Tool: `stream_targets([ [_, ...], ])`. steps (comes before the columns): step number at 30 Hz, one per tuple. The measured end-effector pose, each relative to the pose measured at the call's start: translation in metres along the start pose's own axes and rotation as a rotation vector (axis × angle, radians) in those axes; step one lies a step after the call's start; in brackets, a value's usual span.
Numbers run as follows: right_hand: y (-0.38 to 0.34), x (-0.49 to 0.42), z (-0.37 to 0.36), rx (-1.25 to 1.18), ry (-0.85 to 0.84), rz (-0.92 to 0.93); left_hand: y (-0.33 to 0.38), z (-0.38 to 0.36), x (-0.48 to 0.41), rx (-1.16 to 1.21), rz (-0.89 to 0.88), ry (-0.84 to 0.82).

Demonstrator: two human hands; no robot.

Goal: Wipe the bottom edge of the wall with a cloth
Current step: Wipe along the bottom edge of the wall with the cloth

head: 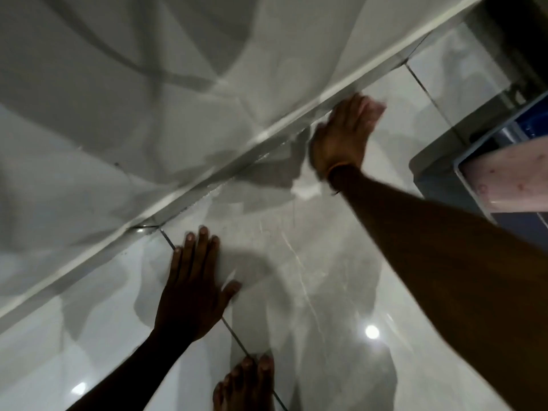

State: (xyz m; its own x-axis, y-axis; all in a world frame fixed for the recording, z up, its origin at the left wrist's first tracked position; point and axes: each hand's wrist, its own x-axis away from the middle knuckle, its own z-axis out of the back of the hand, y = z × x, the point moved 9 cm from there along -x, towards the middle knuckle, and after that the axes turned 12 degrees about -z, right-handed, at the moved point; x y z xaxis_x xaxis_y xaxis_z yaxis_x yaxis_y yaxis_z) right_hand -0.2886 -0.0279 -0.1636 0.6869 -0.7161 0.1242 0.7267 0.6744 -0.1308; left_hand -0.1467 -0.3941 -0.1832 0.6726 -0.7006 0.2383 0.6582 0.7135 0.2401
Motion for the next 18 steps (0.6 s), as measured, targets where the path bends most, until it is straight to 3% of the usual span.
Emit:
stream_targets([
  [5, -0.075, 0.143, -0.021, -0.268, -0.042, 0.073, -0.003, -0.003, 0.001, 0.006, -0.042, -0.037],
  [10, -0.088, 0.203, -0.035, -0.144, -0.182, 0.635, -0.011, -0.005, 0.019, 0.033, -0.041, -0.059],
  [12, -0.067, 0.170, -0.025, -0.244, -0.180, 0.532, -0.013, -0.005, 0.025, 0.021, -0.038, -0.069],
  [15, -0.040, 0.120, -0.009, -0.282, -0.034, 0.216, -0.014, -0.004, 0.027, 0.029, -0.040, -0.080],
  [18, -0.069, 0.145, -0.018, -0.338, -0.038, 0.170, -0.013, -0.002, 0.026, 0.055, -0.040, -0.073],
])
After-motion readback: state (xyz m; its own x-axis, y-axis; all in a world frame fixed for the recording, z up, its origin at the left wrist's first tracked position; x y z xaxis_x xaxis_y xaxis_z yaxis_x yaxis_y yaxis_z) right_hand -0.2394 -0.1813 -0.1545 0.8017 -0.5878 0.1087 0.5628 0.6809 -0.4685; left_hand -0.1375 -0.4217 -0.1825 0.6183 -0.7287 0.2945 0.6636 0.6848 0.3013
